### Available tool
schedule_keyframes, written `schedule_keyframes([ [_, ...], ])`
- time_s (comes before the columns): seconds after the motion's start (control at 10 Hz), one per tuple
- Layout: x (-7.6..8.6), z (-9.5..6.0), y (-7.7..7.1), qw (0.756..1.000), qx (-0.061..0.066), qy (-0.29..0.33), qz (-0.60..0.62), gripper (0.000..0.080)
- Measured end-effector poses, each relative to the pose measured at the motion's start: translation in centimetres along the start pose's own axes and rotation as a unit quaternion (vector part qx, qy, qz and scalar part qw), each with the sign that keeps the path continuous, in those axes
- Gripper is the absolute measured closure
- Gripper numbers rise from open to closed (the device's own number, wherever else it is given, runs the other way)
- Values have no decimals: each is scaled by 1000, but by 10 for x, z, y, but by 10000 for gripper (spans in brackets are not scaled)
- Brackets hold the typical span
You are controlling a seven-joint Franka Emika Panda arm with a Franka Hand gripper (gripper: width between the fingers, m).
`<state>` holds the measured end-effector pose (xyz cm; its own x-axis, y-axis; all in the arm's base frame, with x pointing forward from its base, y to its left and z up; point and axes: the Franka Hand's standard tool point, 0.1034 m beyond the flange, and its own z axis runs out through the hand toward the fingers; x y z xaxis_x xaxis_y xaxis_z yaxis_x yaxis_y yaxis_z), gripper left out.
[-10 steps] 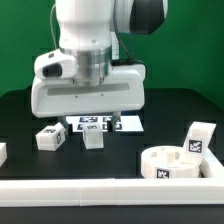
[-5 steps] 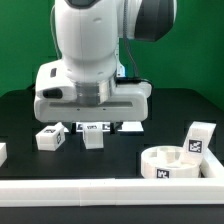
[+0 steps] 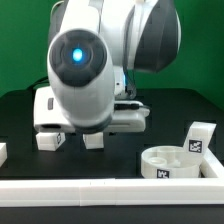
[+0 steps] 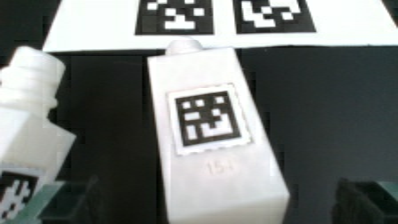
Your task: Assemble stool
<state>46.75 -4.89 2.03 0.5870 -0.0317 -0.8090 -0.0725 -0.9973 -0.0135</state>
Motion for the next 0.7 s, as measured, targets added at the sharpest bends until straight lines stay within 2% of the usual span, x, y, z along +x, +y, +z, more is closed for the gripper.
schedule_keyframes([
  [0.1, 4, 1, -1, 1000, -2, 6, -1, 150],
  [0.7, 5, 20, -1, 1000, -1, 3, -1, 150],
])
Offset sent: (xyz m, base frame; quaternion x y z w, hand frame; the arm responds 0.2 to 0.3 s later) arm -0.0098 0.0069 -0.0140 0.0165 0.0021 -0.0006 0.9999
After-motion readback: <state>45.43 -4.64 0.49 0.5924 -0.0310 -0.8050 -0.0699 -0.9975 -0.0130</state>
